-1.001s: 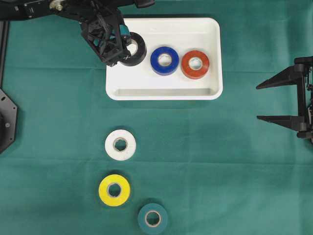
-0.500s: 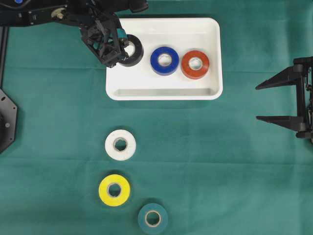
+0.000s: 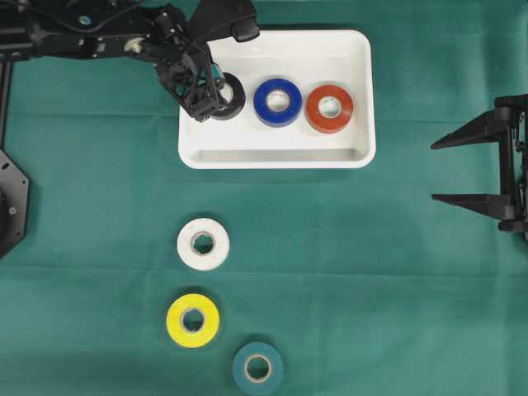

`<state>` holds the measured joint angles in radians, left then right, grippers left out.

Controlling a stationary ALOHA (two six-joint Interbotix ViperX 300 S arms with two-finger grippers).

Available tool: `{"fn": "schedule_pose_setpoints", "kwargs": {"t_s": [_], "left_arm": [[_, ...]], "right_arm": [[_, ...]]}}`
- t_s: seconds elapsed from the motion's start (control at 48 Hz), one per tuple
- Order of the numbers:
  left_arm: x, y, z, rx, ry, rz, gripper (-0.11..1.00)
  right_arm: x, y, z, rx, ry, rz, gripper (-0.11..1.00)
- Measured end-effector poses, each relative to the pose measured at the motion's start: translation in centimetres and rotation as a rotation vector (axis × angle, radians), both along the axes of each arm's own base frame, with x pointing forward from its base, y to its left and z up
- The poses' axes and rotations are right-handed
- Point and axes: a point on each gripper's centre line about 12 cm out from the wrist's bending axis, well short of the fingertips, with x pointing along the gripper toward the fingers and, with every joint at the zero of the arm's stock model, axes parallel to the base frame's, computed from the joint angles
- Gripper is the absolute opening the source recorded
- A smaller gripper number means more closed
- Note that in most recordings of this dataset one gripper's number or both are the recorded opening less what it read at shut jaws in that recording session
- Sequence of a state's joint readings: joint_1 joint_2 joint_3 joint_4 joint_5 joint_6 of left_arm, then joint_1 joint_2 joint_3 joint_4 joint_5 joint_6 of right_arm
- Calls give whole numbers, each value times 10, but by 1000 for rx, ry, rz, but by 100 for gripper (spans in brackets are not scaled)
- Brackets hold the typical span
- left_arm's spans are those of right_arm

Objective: Pick up the tape from a random location and place it into the white case.
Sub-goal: 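Lower the black roll into the tray left of the blue roll, open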

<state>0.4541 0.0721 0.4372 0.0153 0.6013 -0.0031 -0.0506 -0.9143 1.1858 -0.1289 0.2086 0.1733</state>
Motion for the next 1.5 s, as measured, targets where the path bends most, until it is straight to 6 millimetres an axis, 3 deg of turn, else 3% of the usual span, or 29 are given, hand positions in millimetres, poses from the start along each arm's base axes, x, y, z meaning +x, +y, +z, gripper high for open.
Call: {"fn": "schedule_pose_setpoints", "kwargs": {"t_s": [0.188, 0.5, 0.917, 1.001, 1.147, 1.209, 1.501], "left_arm": [[2, 5, -20, -12, 27, 6, 17], [6, 8, -34, -14, 32, 6, 17], [7, 8, -36, 6, 36, -36, 17], [7, 8, -35, 6, 34, -35, 31], [7, 8, -36, 8, 32, -36, 76], [8, 8, -35, 10, 26, -35, 90], [8, 9, -35, 11, 25, -36, 87]], "right_arm": [[0, 0, 0, 1, -2, 0, 84], [0, 0, 0, 0, 0, 0, 84], [0, 0, 0, -3, 2, 1, 84], [0, 0, 0, -3, -1, 1, 84], [0, 0, 0, -3, 0, 1, 84], [0, 0, 0, -3, 2, 1, 84], [0, 0, 0, -2, 0, 0, 84]]}}
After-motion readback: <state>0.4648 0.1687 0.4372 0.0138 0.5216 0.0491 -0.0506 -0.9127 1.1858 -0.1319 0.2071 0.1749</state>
